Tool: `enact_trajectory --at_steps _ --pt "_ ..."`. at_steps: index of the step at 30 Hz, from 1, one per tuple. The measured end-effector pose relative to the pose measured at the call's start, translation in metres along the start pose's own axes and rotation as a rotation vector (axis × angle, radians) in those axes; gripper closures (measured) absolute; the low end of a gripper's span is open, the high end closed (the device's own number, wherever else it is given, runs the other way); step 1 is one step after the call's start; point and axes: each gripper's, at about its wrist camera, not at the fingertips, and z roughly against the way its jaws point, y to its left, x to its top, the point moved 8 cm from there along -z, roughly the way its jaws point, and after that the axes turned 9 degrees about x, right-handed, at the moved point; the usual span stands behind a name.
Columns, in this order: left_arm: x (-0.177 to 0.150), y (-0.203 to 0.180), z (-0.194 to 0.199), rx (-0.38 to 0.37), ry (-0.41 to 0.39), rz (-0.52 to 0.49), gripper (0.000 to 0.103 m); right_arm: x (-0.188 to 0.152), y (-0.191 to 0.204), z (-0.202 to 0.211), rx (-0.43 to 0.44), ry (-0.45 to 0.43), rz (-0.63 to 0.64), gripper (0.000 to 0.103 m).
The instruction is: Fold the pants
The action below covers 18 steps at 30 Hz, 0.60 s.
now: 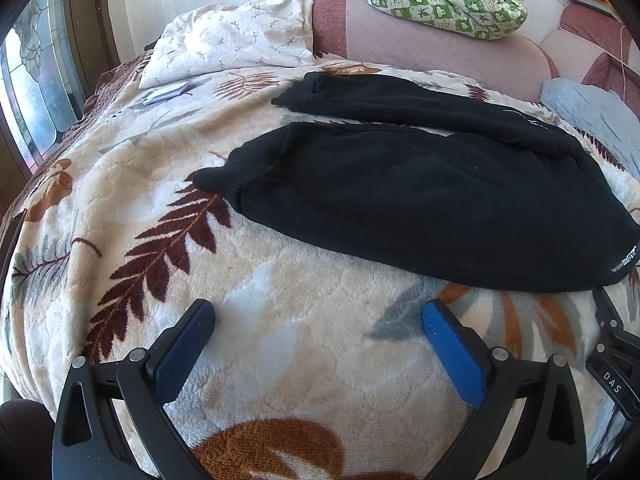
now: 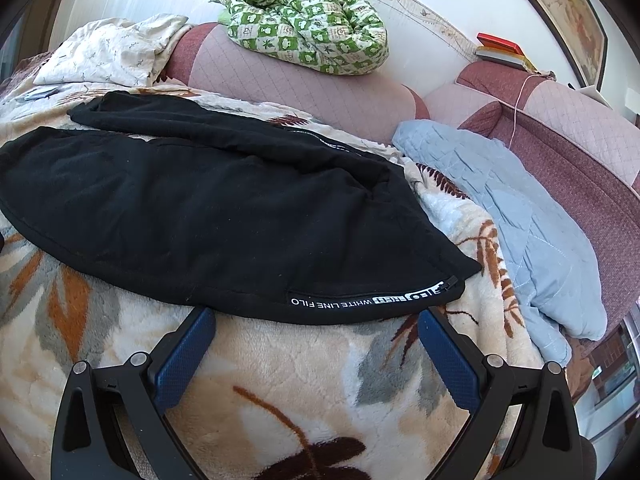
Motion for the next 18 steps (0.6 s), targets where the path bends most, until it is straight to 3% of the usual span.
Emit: enact_trajectory --at_steps 3,5,7,11,16,18 --pt "0.001 0.000 0.003 -0.009 0.006 -0.006 0.000 0.000 0.000 -0.002 0.011 0.000 -0.010 0.000" --pt "0.004 0.001 0.009 -0.024 -0.006 0.001 0.008 0.000 0.000 -0.003 0.017 0.005 -0.012 0.000" --pt "0.010 0.004 0.019 -0.032 -0.034 0.013 0.013 0.000 -0.001 -0.003 0.028 0.012 -0.017 0.000" --pt "0.024 0.015 0.045 -0.023 -0.114 0.022 0.014 0.005 -0.006 0.007 0.046 0.007 -0.028 0.000" --pt "0.048 0.031 0.075 -0.030 -0.203 0.021 0.014 0.036 -0.024 0.047 0.088 -0.124 -0.051 0.000" --pt "0.065 0.035 0.079 -0.033 -0.230 0.008 0.014 0.055 -0.036 0.064 0.155 -0.217 -0.083 0.000"
